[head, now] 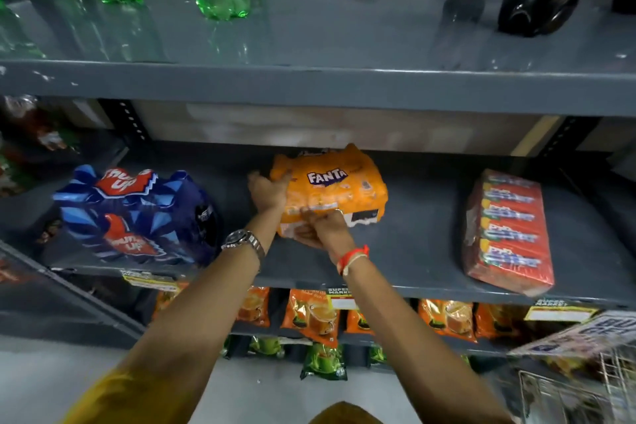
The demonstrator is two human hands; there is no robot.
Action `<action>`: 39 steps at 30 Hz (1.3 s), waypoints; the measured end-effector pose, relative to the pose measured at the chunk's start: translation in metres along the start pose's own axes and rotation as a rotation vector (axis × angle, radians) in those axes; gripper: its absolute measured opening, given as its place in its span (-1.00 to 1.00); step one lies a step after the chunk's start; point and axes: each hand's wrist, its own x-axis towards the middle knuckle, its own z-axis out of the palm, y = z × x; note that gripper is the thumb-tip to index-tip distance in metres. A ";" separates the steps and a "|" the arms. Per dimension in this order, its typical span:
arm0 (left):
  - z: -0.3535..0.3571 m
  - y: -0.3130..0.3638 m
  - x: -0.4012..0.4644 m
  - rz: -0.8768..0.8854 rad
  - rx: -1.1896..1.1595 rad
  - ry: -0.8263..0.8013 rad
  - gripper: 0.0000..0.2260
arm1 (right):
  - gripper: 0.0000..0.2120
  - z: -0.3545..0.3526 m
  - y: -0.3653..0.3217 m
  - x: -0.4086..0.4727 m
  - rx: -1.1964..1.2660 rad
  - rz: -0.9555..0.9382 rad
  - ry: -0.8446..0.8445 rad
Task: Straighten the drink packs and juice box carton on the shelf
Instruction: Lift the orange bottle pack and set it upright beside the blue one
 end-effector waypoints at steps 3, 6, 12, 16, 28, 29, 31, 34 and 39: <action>-0.009 -0.013 -0.010 -0.044 -0.007 -0.101 -0.37 | -0.72 -0.018 -0.007 -0.003 -0.094 0.039 0.088; -0.018 -0.012 -0.012 -0.046 0.010 -0.179 -0.63 | -0.71 -0.052 -0.017 -0.002 -0.201 -0.158 0.565; -0.026 0.010 -0.001 -0.197 -0.017 -0.322 -0.44 | -0.70 -0.089 -0.049 0.013 -0.202 -0.355 0.638; -0.028 0.010 0.024 -0.258 0.012 -0.448 -0.13 | -0.22 -0.100 -0.066 0.038 -0.303 -0.135 0.301; -0.033 0.022 0.009 -0.240 -0.003 -0.448 -0.49 | -0.15 -0.103 -0.063 0.044 -0.280 -0.115 0.205; -0.033 0.021 0.007 -0.204 -0.019 -0.440 -0.54 | -0.25 -0.104 -0.060 0.042 -0.275 -0.152 0.215; -0.034 0.019 0.000 -0.095 -0.016 -0.413 -0.59 | -0.41 -0.106 -0.054 0.037 -0.296 -0.259 0.239; -0.036 0.013 -0.011 0.105 0.069 -0.354 -0.56 | -0.43 -0.105 -0.044 0.023 -0.347 -0.419 0.266; -0.033 -0.027 -0.024 0.261 -0.015 -0.301 -0.50 | -0.30 -0.102 -0.003 0.017 -0.328 -0.511 0.227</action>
